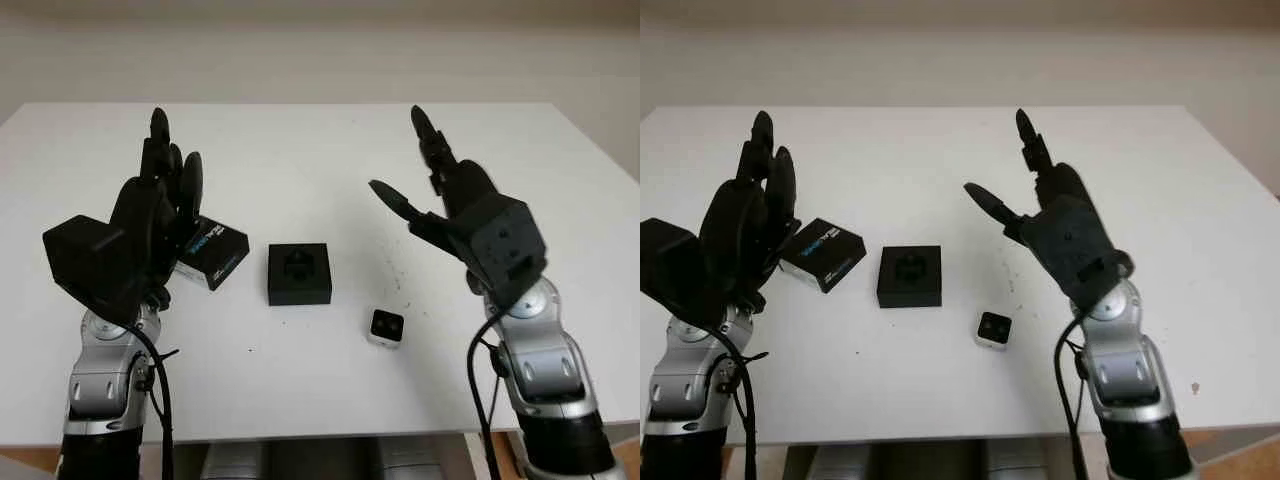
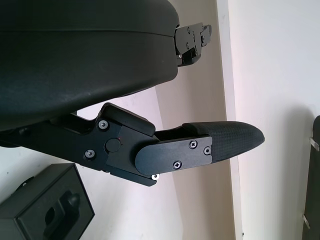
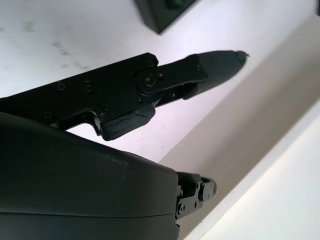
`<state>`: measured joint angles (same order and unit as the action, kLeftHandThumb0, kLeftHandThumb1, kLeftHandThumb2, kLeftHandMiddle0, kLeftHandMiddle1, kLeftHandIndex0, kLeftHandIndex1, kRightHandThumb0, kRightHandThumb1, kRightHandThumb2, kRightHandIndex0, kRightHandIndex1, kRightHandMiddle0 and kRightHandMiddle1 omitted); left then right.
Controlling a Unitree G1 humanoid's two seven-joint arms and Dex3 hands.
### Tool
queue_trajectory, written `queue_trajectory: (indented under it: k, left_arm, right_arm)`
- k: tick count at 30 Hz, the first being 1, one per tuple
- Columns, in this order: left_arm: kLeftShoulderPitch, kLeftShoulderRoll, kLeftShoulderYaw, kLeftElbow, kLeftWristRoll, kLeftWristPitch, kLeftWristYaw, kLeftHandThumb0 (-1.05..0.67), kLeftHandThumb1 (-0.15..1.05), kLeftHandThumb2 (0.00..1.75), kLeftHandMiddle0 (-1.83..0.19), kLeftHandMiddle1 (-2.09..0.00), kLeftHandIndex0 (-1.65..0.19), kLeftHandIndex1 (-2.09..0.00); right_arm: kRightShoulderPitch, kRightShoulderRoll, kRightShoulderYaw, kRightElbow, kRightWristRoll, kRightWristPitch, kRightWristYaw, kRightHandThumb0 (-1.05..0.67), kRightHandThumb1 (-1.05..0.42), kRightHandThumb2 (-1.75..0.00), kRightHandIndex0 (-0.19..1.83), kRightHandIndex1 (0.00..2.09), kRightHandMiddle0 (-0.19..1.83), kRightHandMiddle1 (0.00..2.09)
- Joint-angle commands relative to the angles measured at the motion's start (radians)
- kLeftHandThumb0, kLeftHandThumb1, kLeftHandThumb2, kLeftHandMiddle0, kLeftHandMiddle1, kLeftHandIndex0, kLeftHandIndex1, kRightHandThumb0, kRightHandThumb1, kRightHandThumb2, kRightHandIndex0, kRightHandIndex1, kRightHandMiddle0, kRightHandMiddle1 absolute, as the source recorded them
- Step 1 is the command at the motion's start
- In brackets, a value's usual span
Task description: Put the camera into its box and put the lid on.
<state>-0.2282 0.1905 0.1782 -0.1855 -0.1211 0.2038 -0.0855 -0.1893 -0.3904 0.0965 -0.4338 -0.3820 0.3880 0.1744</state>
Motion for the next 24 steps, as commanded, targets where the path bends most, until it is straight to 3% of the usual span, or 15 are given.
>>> queue_trajectory:
  k: [1, 5, 9, 24]
  left_arm:
    - [-0.006, -0.005, -0.006, -0.012, 0.0, -0.007, 0.005, -0.82, 1.05, 0.59, 0.19, 0.0, 0.19, 0.0]
    - [-0.01, -0.001, -0.013, -0.017, -0.001, -0.005, -0.004, -0.8, 1.05, 0.59, 0.19, 0.0, 0.19, 0.0]
    - [-0.012, -0.005, -0.015, -0.02, -0.006, 0.008, -0.004, -0.81, 1.05, 0.58, 0.19, 0.0, 0.19, 0.0]
    - [-0.028, -0.003, -0.017, -0.009, -0.01, 0.032, 0.001, -0.83, 1.05, 0.57, 0.19, 0.0, 0.19, 0.0]
  right_arm:
    - [0.053, -0.074, 0.02, -0.073, -0.075, -0.024, 0.034, -0.79, -0.97, -0.05, 0.17, 0.14, 0.22, 0.13]
    - [0.154, -0.168, 0.033, -0.176, -0.235, -0.051, 0.097, -0.76, -0.93, -0.04, 0.23, 0.14, 0.27, 0.12]
    - [0.203, -0.188, 0.037, -0.23, -0.343, -0.06, 0.144, -0.72, -0.89, -0.04, 0.29, 0.13, 0.32, 0.11]
    - [0.207, -0.101, 0.07, -0.241, -0.535, -0.012, 0.317, -0.7, -0.89, -0.06, 0.44, 0.18, 0.38, 0.08]
